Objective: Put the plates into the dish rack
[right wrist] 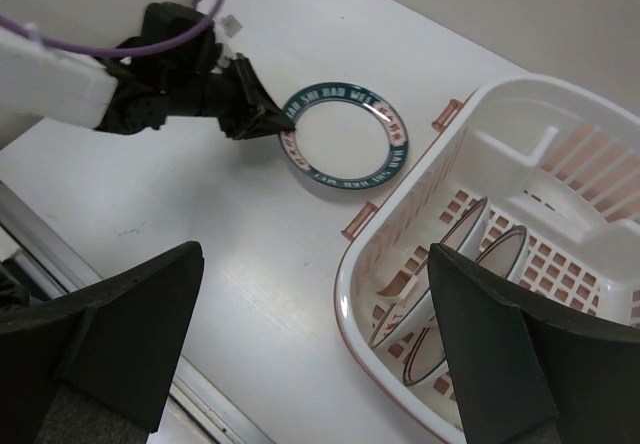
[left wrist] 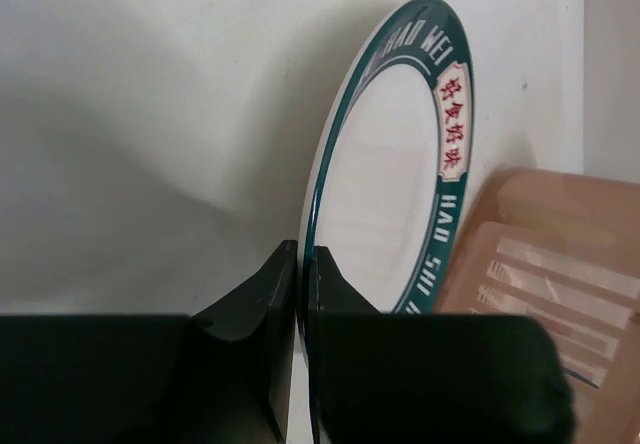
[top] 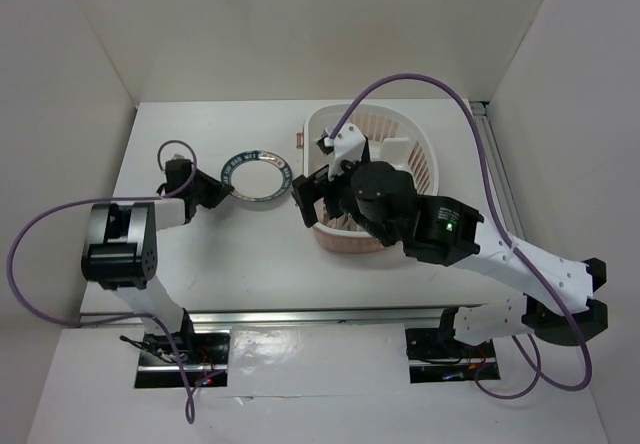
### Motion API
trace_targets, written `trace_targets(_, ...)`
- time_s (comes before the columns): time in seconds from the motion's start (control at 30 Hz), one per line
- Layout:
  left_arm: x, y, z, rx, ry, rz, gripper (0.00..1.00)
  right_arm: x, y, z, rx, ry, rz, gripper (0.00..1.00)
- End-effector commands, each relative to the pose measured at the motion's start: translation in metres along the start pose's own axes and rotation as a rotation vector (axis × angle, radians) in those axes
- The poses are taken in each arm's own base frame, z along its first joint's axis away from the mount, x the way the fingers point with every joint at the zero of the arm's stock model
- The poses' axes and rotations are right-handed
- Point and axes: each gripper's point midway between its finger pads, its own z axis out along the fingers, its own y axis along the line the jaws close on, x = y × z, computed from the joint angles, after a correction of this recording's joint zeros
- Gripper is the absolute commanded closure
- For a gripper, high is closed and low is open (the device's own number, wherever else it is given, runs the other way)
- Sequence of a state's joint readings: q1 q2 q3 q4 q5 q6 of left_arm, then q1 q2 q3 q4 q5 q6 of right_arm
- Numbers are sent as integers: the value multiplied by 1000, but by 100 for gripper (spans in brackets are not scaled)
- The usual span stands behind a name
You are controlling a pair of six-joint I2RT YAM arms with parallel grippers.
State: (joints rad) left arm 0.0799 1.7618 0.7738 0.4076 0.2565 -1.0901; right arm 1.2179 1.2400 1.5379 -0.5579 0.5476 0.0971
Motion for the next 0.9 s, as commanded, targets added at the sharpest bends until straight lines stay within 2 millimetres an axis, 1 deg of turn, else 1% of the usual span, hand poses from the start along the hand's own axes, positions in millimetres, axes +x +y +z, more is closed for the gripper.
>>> trace_targets(0.0, -35, -35, -43, -29, -159, 82, 100, -25, -17, -6, 44, -88, 71, 0)
trace_targets(0.03, -39, -43, -56, -30, -182, 94, 100, -37, -18, -10, 41, -116, 78, 0)
trace_targets(0.07, -43, -49, -68, -26, -206, 106, 100, -38, -15, -7, 32, -114, 77, 0)
trace_targets(0.1, -53, -75, -93, 22, -269, 131, 100, -40, -12, -2, 33, -110, 61, 0)
trace_targets(0.17, -58, -90, -119, 34, -298, 179, 100, -46, -8, 0, 19, -107, 50, 0)
trace_targets(0.2, -62, -110, -146, 90, -341, 213, 100, -44, -9, 8, 32, -95, 45, 0)
trace_targets(0.23, -62, -119, -159, 119, -355, 283, 100, -39, -9, 14, 19, -75, 28, 0)
trace_targets(0.27, -63, -133, -176, 157, -376, 318, 100, -43, -10, 14, -2, -82, 36, 0)
trace_targets(0.3, -60, -132, -187, 146, -372, 337, 100, -40, -20, 25, 6, -65, 37, 0)
trace_targets(0.33, -53, -143, -211, 204, -383, 386, 100, -39, -7, 30, -93, -52, 49, 0)
trace_targets(0.37, -51, -151, -225, 232, -391, 411, 100, -48, -8, 33, -125, -68, 69, 0)
trace_targets(0.4, -44, -150, -235, 241, -380, 432, 100, -50, -18, 38, -128, -68, 77, 0)
trace_targets(0.43, -36, -154, -246, 281, -362, 492, 100, -57, -10, 40, -190, -82, 93, 0)
trace_targets(0.47, -28, -162, -270, 340, -386, 533, 100, -69, -12, 37, -209, -112, 100, 0)
trace_targets(0.5, -22, -165, -282, 372, -390, 565, 100, -71, -10, 39, -231, -110, 111, 0)
trace_targets(0.53, -10, -170, -294, 421, -369, 604, 100, -79, -8, 36, -294, -129, 112, 0)
trace_targets(0.57, -7, -170, -304, 443, -382, 652, 100, -82, -6, 39, -321, -134, 111, 0)
trace_targets(0.6, 1, -174, -322, 489, -401, 685, 100, -93, -6, 34, -348, -158, 111, 0)
trace_targets(0.63, 9, -178, -331, 530, -391, 714, 100, -90, 0, 39, -407, -141, 106, 0)
trace_targets(0.67, 15, -178, -337, 550, -387, 734, 100, -83, 4, 40, -429, -110, 94, 0)
trace_targets(0.7, 20, -180, -348, 581, -399, 764, 100, -84, 7, 41, -446, -102, 93, 0)
trace_targets(0.73, 30, -182, -352, 620, -368, 783, 100, -73, 4, 52, -434, -63, 96, 0)
trace_targets(0.77, 32, -185, -356, 637, -364, 805, 100, -70, 4, 52, -433, -54, 97, 0)
trace_targets(0.8, 35, -187, -360, 657, -369, 816, 100, -60, 3, 58, -421, -33, 98, 0)
trace_targets(0.83, 41, -188, -361, 678, -344, 826, 100, -52, 0, 62, -410, -16, 101, 0)
trace_targets(0.87, 42, -190, -363, 692, -339, 822, 100, -49, -8, 68, -392, -14, 105, 0)
